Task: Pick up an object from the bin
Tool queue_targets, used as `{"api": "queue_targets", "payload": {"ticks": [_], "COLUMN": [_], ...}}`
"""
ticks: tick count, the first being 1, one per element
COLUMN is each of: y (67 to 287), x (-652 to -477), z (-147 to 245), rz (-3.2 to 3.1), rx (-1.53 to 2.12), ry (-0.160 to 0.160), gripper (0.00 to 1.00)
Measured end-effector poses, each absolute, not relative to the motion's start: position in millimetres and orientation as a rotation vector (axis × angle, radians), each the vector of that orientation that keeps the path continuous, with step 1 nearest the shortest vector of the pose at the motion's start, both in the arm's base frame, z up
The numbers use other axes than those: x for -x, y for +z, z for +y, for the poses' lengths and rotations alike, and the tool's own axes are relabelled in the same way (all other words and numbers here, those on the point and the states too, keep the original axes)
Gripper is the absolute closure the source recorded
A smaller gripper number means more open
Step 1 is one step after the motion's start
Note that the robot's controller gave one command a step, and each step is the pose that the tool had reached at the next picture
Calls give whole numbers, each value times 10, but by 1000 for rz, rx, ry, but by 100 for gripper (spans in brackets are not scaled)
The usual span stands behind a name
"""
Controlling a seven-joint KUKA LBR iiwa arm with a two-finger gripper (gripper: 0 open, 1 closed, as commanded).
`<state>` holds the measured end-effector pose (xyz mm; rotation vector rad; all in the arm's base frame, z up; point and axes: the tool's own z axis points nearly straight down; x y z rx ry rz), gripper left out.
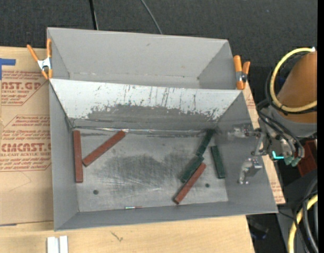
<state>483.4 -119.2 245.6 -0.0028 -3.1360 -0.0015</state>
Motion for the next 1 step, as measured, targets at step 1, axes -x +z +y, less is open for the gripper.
{"api": "queue_targets", "payload": {"ticks": [1], "y": [2489], "x": [-4851], "z": [-1186], "rz": [-3143], "rx": [-1], "ry": [1], "gripper": [0]}}
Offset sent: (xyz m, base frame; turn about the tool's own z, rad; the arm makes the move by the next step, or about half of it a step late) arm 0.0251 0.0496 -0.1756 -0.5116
